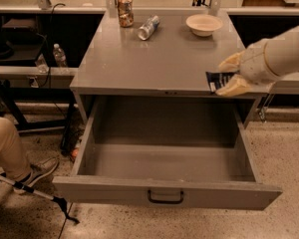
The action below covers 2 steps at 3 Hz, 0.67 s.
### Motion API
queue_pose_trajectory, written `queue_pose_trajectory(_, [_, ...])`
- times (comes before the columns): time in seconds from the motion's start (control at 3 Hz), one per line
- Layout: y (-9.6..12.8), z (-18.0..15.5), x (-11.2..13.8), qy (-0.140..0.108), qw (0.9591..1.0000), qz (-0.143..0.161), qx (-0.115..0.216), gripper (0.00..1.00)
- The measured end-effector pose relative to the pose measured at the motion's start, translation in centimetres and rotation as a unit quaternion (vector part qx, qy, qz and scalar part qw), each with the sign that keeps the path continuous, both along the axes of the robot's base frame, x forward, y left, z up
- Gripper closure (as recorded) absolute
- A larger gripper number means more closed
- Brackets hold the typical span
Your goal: Pick rxbar blueberry from top drawer and place on counter
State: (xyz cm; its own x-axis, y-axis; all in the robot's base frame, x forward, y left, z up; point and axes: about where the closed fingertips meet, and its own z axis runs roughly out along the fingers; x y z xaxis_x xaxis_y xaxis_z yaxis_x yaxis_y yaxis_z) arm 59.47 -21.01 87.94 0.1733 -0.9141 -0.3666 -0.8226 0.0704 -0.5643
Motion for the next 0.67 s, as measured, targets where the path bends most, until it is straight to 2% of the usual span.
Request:
queue_pose_trajectory(0.33, [1.5, 0.2, 3.4, 0.029, 0.9995, 0.012, -0.007, 1.00])
queue_pose_trajectory(0.67, [3.5, -1.0, 7.1, 0.077, 0.9968, 0.018, -0.014, 1.00])
